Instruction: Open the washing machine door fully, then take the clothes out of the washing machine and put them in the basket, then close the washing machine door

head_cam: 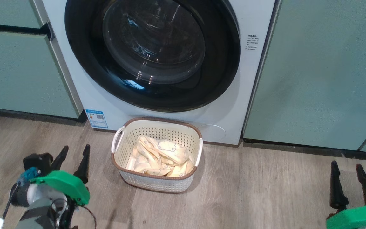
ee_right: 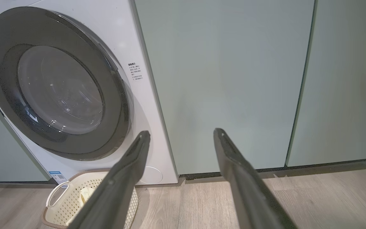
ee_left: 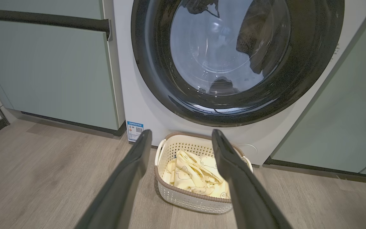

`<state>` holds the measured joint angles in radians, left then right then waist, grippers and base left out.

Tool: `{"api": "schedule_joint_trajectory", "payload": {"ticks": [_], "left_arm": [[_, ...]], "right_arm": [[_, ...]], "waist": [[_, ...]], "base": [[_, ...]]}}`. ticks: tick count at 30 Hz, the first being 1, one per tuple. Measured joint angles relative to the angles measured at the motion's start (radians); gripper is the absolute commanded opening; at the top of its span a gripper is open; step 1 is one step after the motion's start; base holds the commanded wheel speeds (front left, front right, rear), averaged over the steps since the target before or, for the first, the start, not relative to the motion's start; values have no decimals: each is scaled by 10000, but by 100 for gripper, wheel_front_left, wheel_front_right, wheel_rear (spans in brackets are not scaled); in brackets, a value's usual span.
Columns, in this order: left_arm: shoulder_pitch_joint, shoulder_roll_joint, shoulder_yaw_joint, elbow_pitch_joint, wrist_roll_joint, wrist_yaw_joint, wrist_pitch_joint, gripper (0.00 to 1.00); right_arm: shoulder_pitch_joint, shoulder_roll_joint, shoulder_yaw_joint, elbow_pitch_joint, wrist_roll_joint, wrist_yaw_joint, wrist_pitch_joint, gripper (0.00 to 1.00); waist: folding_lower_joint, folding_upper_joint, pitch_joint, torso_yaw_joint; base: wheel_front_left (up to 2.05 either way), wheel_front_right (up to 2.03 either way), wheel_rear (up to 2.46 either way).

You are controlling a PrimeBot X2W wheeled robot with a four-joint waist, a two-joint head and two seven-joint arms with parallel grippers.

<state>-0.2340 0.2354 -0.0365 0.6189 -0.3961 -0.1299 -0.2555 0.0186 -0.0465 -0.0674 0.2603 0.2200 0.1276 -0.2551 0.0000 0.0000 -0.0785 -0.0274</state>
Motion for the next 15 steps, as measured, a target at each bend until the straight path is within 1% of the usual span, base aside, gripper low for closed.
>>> {"api": "schedule_joint_trajectory", "payload": {"ticks": [10,11,15], "left_arm": [[0,23,-88,-4,-128,0,0,100],[0,29,-115,-12,-184,0,0,0],[503,-297,-178,458,-194,4,2,0]], "right_arm": [[-1,2,17,8,0,0,0,100],[-1,2,19,10,2,-2,0,0],[263,36,79,650,0,-2,15,0]], "waist": [[0,0,23,-22],[0,0,21,-26],[0,0,22,-26]], "base": [[0,0,0],[0,0,0],[0,0,0]]}}
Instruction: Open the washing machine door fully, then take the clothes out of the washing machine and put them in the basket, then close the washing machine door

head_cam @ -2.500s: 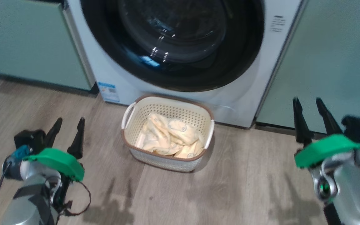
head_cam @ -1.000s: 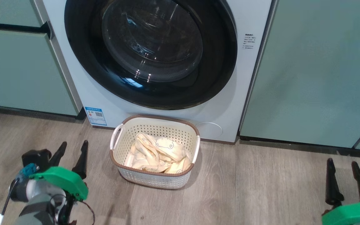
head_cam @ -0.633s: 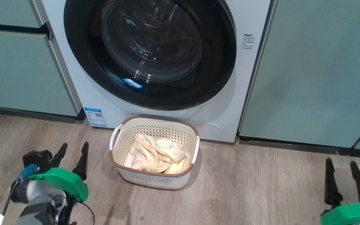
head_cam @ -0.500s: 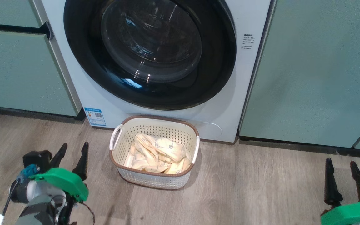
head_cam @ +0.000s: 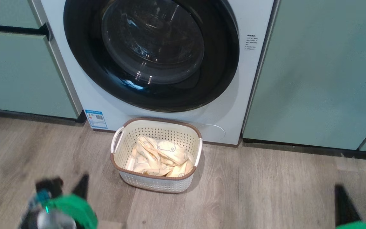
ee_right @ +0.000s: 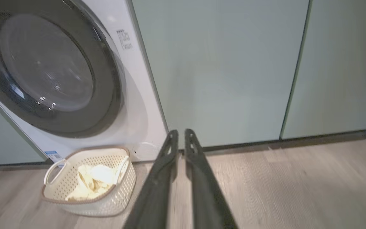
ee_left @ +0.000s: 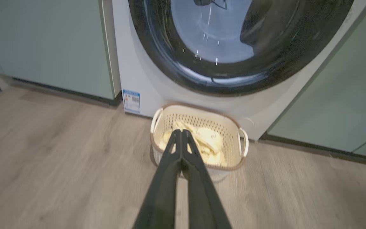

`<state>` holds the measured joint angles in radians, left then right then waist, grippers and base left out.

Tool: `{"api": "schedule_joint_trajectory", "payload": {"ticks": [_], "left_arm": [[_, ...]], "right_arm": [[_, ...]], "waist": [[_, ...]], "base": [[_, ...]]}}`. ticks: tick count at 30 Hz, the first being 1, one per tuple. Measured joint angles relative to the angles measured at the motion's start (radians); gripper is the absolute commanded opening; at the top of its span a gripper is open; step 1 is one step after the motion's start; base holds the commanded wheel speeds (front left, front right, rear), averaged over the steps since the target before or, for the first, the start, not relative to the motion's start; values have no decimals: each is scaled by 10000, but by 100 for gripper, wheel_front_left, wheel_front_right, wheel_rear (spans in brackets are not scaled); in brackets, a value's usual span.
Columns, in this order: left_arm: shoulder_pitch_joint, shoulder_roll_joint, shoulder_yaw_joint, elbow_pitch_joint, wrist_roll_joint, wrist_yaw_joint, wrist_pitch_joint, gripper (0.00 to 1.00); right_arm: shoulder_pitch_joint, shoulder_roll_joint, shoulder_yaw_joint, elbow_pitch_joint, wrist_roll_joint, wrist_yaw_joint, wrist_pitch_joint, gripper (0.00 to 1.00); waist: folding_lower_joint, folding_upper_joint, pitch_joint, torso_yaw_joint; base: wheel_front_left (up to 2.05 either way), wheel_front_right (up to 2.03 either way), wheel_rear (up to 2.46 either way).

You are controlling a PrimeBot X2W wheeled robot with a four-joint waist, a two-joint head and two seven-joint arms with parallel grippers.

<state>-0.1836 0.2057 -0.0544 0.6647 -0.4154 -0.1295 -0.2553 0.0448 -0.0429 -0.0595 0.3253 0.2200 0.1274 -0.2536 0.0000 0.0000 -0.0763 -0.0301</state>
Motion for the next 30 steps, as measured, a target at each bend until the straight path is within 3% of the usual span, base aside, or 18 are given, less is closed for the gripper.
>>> {"api": "schedule_joint_trajectory", "payload": {"ticks": [4,30], "left_arm": [[1005,-393,-142,443,-151,0,100,0],[903,-583,148,-418,-2520,2,796,0]], "right_arm": [[656,111,19,594,190,0,92,0],[452,111,-67,399,2938,0,780,0]], "waist": [[0,0,18,5],[0,0,177,66]], "base": [[0,0,0],[0,0,0]]}}
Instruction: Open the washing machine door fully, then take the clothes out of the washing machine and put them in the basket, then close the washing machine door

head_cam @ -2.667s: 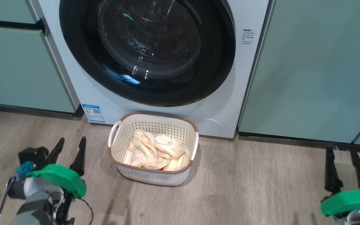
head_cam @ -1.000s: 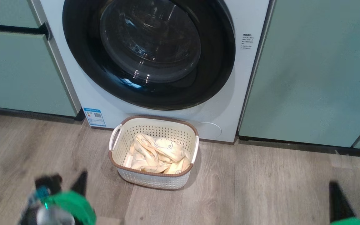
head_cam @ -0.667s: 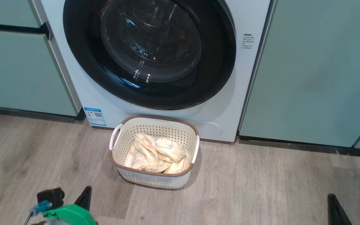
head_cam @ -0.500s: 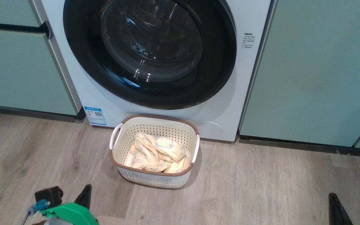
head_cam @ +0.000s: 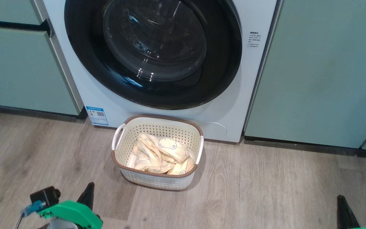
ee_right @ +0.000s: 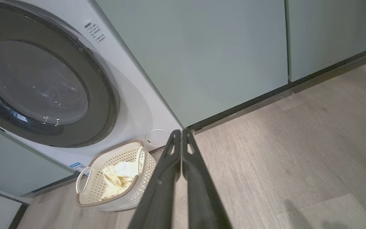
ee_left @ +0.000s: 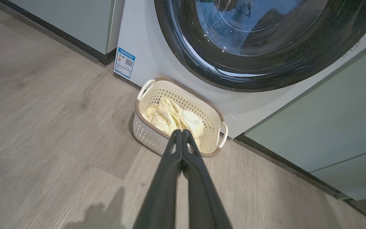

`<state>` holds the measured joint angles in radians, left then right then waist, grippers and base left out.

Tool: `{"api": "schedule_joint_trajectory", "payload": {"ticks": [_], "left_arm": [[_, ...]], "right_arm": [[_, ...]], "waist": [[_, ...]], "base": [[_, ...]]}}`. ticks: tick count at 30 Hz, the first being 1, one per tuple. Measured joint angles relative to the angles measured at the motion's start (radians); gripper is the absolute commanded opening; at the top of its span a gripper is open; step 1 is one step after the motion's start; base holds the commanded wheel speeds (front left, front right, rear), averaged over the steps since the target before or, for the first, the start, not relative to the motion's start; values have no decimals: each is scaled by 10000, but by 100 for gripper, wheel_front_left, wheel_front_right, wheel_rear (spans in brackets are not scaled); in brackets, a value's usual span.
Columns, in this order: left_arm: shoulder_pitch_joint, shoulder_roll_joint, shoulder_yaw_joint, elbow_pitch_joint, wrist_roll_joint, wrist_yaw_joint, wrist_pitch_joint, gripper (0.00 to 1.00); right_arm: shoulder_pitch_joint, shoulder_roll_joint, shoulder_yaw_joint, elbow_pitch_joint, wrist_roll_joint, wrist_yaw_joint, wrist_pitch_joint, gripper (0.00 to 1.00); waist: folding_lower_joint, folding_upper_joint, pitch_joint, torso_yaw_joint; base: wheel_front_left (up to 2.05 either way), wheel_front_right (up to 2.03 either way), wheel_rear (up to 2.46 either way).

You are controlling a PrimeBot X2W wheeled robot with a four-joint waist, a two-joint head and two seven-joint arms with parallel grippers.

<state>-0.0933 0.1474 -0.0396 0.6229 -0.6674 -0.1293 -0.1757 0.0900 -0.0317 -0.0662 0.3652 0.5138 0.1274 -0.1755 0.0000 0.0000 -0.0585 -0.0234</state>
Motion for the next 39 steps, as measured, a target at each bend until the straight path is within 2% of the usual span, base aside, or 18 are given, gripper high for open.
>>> {"api": "schedule_joint_trajectory", "payload": {"ticks": [39], "left_arm": [[29,-407,422,-1367,-3779,0,1154,0]], "right_arm": [[-616,0,-268,-359,4403,0,1147,0]], "waist": [[0,0,251,95]], "base": [[0,0,0]]}}
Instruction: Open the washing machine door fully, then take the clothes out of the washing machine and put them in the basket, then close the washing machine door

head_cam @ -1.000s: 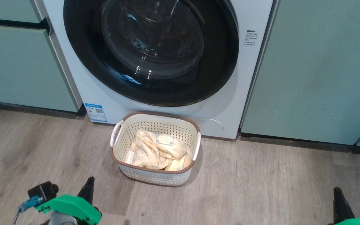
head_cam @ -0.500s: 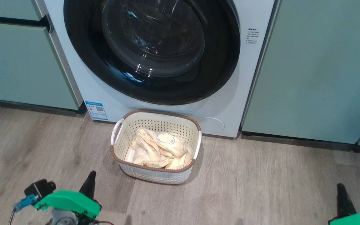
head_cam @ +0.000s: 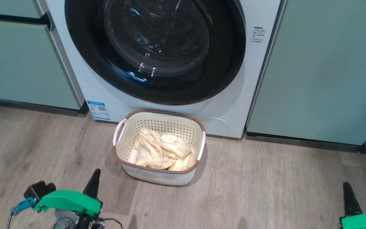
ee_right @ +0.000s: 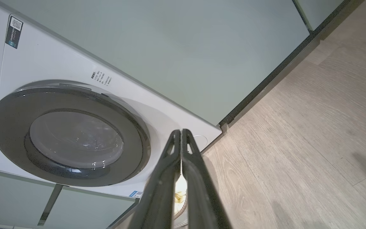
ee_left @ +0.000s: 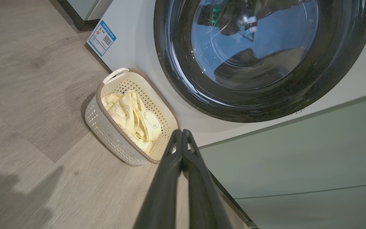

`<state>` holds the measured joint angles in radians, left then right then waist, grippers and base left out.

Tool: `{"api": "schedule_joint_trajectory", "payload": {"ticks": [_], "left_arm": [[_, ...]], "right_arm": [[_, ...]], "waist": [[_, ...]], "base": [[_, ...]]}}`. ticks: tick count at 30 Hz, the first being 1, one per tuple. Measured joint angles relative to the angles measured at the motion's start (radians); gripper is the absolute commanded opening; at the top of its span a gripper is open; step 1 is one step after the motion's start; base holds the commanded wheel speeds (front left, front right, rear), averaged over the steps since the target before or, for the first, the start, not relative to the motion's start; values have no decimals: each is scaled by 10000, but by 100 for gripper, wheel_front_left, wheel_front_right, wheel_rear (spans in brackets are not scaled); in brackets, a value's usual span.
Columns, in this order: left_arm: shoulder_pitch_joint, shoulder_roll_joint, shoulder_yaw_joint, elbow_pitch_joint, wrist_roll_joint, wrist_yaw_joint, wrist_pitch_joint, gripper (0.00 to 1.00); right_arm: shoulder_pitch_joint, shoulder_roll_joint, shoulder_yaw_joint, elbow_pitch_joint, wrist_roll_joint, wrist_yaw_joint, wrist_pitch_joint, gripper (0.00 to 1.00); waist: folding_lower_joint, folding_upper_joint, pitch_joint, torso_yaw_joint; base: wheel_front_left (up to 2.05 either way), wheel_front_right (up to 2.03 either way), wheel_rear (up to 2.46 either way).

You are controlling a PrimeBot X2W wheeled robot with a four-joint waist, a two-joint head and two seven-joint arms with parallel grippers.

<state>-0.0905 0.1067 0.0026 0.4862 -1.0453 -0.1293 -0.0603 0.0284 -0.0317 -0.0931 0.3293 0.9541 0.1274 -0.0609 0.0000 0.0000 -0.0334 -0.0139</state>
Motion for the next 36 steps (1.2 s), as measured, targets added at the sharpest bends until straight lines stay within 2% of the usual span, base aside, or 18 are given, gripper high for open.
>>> {"api": "schedule_joint_trajectory", "payload": {"ticks": [36], "left_arm": [[52,-366,479,-1233,-3404,2,1045,0]], "right_arm": [[-423,0,-249,-265,3939,-2,1032,0]], "waist": [[0,0,226,86]], "base": [[0,0,0]]}}
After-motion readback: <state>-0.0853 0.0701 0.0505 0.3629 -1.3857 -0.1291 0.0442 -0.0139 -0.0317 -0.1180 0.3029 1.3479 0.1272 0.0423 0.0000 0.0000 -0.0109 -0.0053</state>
